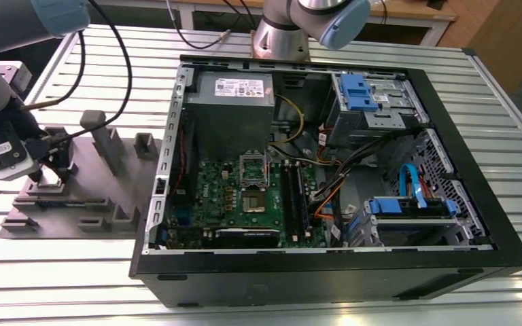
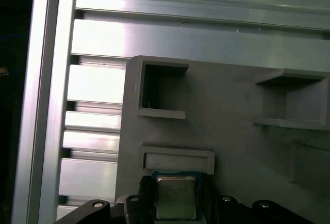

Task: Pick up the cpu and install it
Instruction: 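Pick up the cpu and move it towards the insertion slot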

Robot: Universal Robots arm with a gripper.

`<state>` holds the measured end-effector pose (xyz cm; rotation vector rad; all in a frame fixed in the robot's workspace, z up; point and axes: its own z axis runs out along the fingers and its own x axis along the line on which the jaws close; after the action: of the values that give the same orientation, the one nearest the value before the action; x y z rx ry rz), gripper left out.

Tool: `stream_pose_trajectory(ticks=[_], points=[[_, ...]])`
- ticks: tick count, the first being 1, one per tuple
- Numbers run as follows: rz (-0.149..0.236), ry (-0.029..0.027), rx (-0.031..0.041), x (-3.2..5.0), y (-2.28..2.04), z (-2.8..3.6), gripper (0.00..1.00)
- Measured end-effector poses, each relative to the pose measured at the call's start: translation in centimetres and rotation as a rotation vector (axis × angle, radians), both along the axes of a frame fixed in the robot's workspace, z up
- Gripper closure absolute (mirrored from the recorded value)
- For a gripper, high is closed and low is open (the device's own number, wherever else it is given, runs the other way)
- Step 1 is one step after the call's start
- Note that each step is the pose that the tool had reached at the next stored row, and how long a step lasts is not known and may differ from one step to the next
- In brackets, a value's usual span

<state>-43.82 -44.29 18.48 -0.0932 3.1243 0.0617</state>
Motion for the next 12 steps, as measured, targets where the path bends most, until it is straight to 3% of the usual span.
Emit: stream_pose_trajectory(ticks=[12], points=[[0.0,0.0008,0.0012,-0.05,0.07,-0.27,0.53]])
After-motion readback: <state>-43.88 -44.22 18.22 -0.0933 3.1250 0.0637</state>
